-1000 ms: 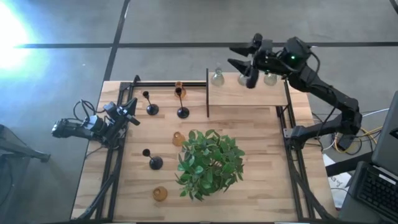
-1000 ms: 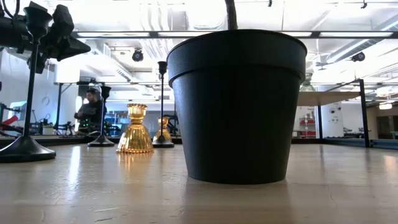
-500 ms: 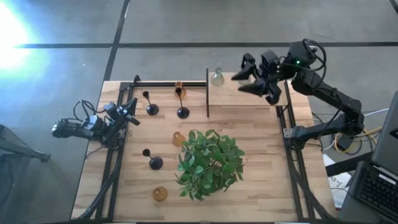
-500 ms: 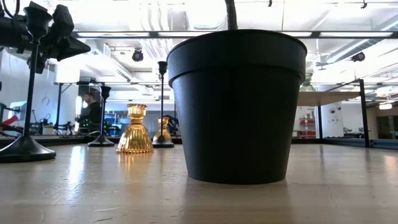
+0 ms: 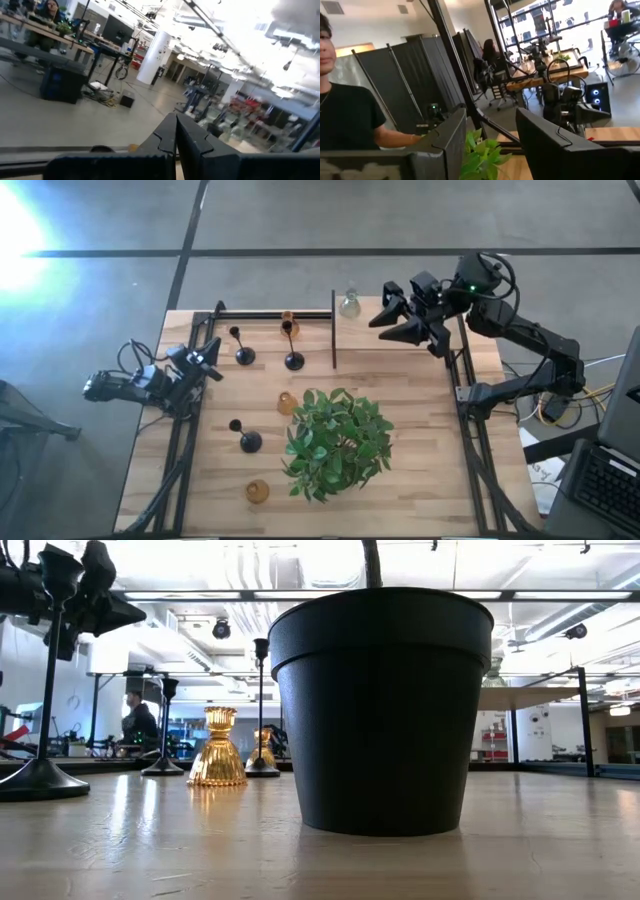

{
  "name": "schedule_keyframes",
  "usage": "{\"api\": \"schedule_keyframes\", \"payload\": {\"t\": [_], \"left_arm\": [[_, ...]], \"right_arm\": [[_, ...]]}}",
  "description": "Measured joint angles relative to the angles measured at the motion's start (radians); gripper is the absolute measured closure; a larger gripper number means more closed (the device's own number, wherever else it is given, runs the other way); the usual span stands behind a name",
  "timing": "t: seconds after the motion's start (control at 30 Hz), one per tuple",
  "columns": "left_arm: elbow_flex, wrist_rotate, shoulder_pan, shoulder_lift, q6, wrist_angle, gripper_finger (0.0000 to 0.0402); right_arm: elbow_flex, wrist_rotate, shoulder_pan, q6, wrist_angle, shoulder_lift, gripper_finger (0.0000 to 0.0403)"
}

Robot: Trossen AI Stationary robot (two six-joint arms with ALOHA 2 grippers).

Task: Pick & Place candle stick holders
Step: Put the right black candle holder on the shelf

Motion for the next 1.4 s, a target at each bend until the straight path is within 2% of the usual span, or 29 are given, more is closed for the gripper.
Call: {"api": "schedule_keyframes", "payload": {"t": [0.17,0.3,0.37,0.47,0.57,0.63,0.87,1.03,1.17,1.27,1.4], "left_arm": [[0.000,0.135,0.000,0.005,-0.029,0.070,0.0390],[0.000,0.145,0.000,0.007,-0.041,0.154,0.0390],[0.000,0.158,0.000,0.007,0.008,0.198,0.0390],[0.001,0.251,0.000,0.012,0.088,0.228,0.0390],[0.025,0.360,0.000,0.037,0.149,0.195,0.0390],[0.046,0.380,0.000,0.071,0.185,0.149,0.0390],[0.176,0.368,0.000,0.249,0.268,0.057,0.0390],[0.306,0.237,0.001,0.359,0.296,-0.045,0.0389],[0.422,0.193,0.005,0.412,0.287,-0.204,0.0389],[0.496,0.173,0.016,0.437,0.257,-0.322,0.0370],[0.553,0.158,0.033,0.455,0.238,-0.399,0.0321]], "right_arm": [[0.000,0.001,0.006,0.009,-0.029,-0.001,0.0257],[0.000,0.001,0.006,0.004,-0.049,-0.002,0.0272],[0.000,0.001,0.006,0.004,-0.051,-0.002,0.0279],[0.000,0.001,0.006,0.004,-0.053,-0.002,0.0287],[0.000,0.001,0.006,0.001,-0.052,-0.002,0.0294],[0.000,0.001,0.006,-0.005,-0.053,-0.002,0.0298],[0.000,0.001,0.005,-0.011,-0.052,-0.001,0.0309],[0.000,0.001,0.006,-0.007,-0.062,-0.001,0.0316],[0.000,0.001,0.006,-0.007,-0.103,-0.001,0.0321],[0.000,0.000,0.006,-0.010,-0.120,-0.001,0.0320],[0.000,0.001,0.006,-0.033,-0.131,-0.001,0.0316]]}}
